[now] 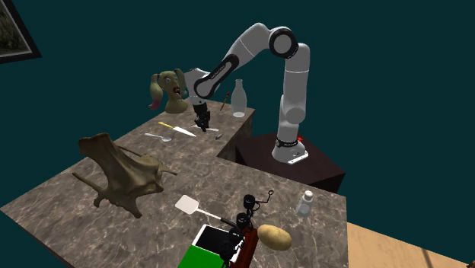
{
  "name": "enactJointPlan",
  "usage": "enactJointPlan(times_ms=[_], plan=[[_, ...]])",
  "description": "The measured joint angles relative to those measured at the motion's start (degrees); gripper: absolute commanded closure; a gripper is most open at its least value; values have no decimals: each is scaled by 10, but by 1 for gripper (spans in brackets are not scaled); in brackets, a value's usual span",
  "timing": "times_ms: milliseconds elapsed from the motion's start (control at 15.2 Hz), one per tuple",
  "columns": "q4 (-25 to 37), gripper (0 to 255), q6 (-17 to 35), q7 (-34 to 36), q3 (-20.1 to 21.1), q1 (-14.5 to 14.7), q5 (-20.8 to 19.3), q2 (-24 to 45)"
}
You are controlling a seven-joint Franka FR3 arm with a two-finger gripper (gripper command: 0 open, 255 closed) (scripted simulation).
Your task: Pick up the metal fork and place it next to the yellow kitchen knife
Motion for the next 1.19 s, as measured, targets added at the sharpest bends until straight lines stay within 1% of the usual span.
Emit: enactJointPlan(times_ms=[330,396,792,1056,1188], plan=[[0,255,2,0,0,0,0,2],[0,0,2,0,0,0,0,2],[0,0,2,0,0,0,0,2],[34,0,-52,2,-1,-1,-3,-20],[40,0,-66,3,-1,-1,-4,-27]])
